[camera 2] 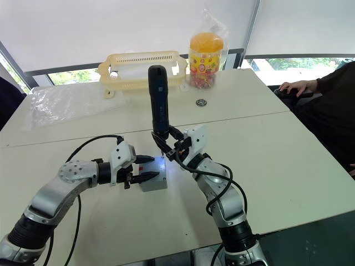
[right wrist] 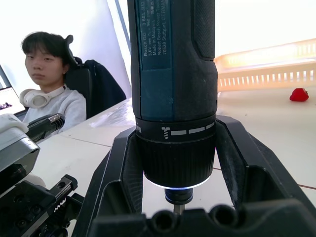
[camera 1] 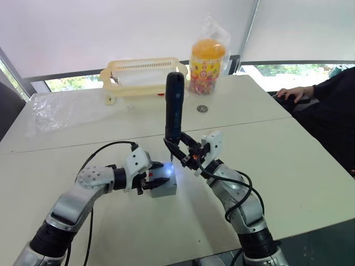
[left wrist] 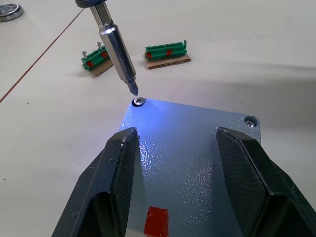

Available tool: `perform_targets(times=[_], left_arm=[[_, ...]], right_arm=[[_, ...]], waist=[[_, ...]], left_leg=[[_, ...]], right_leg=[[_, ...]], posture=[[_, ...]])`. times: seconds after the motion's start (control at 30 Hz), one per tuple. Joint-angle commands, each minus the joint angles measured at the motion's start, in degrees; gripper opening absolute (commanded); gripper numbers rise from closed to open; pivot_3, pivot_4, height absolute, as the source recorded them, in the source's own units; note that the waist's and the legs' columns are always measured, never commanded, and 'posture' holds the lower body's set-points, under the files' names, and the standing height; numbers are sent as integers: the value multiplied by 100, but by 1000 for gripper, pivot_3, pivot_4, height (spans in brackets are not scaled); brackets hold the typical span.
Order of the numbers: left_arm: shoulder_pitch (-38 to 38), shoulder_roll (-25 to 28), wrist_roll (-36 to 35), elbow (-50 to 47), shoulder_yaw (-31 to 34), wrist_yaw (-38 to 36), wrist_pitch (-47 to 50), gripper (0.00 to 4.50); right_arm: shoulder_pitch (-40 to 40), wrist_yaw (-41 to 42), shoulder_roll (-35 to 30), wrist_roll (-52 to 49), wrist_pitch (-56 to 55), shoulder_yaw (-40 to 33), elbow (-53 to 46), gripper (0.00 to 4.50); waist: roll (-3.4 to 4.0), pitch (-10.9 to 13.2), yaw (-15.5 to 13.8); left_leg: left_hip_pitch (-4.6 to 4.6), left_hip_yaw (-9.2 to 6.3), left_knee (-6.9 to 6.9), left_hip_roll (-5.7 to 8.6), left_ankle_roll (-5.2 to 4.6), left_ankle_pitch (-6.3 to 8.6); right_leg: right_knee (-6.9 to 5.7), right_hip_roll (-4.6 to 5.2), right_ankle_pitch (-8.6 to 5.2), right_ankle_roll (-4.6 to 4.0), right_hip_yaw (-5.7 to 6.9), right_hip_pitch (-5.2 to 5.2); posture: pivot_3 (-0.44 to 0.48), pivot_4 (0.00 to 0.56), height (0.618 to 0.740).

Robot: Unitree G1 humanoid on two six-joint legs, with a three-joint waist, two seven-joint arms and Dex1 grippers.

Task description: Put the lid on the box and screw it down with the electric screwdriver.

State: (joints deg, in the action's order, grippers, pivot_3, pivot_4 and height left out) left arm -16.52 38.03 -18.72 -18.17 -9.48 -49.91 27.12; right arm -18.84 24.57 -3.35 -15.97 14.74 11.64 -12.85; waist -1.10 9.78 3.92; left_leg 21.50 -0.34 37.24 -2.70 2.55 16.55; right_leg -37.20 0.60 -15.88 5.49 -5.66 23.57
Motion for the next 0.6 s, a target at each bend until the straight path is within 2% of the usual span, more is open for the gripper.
perform_targets(times=[0.03, 0.6], left_arm=[[131, 57, 208, 133, -160, 7, 108, 2569], [145, 59, 214, 115, -159, 18, 103, 2569]], right_arm=[[-61, 29, 121, -42, -228, 21, -173, 1695], [10, 27, 86, 175, -574, 136, 181, 1695]], waist=[[0, 0, 0], [0, 0, 2]], left_leg=[[0, 0, 0, 0, 0, 0], [-1, 0, 0, 0, 0, 0]], right_leg=[[0, 0, 0, 0, 0, 0], [0, 0, 0, 0, 0, 0]], posture=[[0, 150, 740], [0, 150, 740]])
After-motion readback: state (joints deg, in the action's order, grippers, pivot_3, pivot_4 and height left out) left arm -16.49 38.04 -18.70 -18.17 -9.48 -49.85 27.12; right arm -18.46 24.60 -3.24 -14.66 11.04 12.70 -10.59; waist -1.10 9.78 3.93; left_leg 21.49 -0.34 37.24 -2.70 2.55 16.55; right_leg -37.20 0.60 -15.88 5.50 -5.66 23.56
